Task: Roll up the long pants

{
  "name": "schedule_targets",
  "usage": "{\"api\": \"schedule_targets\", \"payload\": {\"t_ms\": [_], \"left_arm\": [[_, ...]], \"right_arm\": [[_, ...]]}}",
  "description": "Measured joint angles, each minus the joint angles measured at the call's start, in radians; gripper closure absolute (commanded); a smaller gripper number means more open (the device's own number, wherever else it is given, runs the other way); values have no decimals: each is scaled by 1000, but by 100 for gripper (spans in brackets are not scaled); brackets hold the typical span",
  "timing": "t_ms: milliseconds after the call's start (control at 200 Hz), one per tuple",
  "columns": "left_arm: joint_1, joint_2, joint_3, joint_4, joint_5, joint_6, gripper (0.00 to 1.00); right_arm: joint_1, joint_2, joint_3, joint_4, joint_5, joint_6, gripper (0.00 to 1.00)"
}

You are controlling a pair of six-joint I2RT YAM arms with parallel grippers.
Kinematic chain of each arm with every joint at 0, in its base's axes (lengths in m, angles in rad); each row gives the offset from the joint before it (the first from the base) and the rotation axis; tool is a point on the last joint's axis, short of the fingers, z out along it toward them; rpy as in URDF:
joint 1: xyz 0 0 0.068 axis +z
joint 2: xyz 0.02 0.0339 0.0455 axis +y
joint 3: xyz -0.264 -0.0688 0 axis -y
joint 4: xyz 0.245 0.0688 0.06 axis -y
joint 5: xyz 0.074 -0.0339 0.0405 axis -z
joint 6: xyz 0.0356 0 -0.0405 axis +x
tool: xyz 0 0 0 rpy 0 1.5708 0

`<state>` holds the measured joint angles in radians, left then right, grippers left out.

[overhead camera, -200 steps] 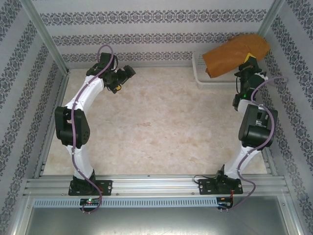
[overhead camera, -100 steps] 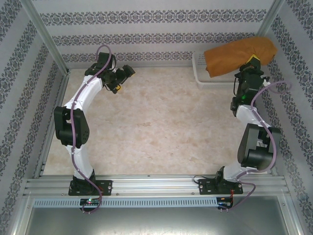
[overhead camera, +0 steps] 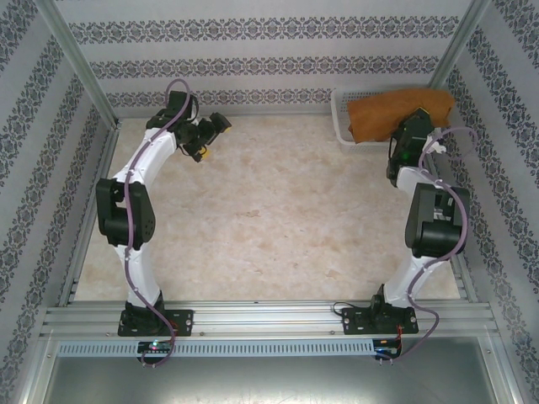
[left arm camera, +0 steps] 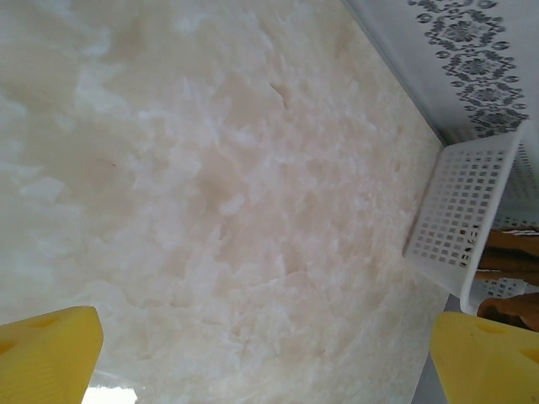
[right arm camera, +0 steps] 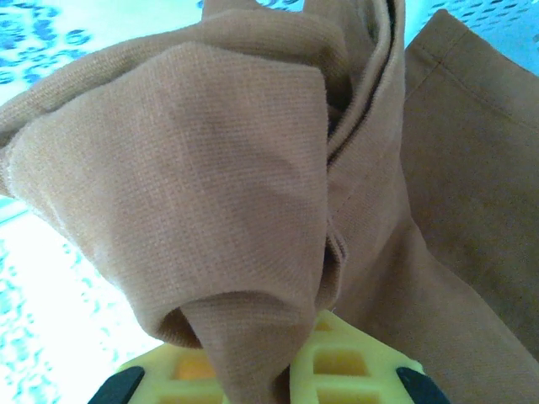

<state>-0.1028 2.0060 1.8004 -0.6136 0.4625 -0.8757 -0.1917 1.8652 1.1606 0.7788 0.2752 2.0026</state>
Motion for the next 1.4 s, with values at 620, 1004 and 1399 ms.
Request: {"api": "schedule_targets", "payload": {"t_ms": [620, 1004, 1399], "left_arm": [[21, 274, 224, -47, 1, -16, 0], [21, 277, 183, -40, 8, -26, 0], [21, 165, 1, 36, 38, -67, 0]], "right_arm": [[24, 511, 526, -21, 32, 63, 100], [10, 467, 421, -55, -8, 83, 11], [-49, 135, 582, -713, -179, -176, 2]]}}
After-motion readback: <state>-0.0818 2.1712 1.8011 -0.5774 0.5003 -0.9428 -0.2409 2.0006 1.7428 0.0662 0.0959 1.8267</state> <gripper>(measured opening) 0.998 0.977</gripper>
